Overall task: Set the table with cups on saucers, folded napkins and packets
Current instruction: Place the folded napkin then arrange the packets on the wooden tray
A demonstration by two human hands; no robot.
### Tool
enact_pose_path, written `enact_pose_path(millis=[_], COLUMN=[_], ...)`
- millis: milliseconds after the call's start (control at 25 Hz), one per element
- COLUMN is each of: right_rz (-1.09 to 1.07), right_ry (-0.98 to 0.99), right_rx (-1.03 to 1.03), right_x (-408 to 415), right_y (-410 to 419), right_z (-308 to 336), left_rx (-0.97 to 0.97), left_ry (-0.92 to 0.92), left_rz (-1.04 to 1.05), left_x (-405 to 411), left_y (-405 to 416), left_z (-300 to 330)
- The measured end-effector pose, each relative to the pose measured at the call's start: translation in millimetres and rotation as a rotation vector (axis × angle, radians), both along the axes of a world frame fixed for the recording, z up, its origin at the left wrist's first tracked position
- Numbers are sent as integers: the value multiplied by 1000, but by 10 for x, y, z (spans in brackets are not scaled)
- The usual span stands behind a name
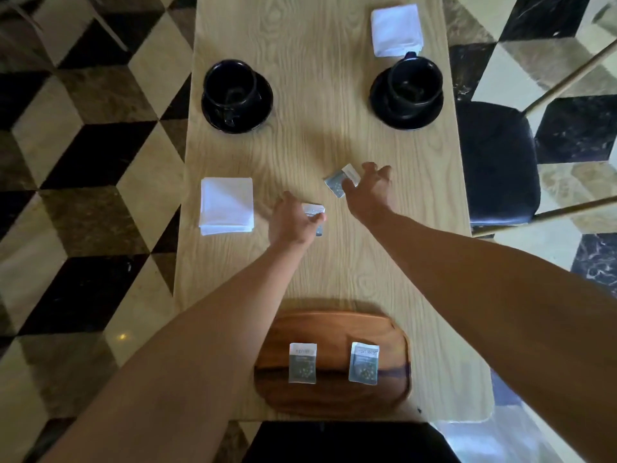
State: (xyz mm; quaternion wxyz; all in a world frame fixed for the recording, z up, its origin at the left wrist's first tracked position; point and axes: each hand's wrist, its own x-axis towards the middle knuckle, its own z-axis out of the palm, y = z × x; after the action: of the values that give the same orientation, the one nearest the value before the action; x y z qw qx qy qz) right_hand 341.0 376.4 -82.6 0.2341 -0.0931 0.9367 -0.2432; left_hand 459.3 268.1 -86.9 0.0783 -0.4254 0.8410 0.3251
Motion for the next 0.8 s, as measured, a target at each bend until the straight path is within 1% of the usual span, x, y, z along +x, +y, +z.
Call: enact_pose_path(millis=[120, 240, 400, 480, 560, 640, 800], right_rz=[16, -84, -124, -149, -206, -231, -295], right_ry=[52, 48, -8, -58, -96, -133, -231], right_rx=[47, -58, -120, -221, -313, -343, -340], right_x=[45, 78, 82, 137, 227, 367, 754], right_y=[-34, -42, -33, 25, 110, 218, 534], right_z=[-157, -208, -188, -169, -106, -39, 4], left_rx=[5, 51, 105, 195, 328, 440, 565], left_ry=[0, 43, 56, 96, 150, 181, 253], left_rz=[14, 83, 129, 196, 274, 344, 451], left_x=[-14, -9, 40, 88, 176, 321, 687], left_y=[120, 109, 87, 81, 54, 48, 97], left_z=[-139, -173, -143, -113, -59, 8, 89])
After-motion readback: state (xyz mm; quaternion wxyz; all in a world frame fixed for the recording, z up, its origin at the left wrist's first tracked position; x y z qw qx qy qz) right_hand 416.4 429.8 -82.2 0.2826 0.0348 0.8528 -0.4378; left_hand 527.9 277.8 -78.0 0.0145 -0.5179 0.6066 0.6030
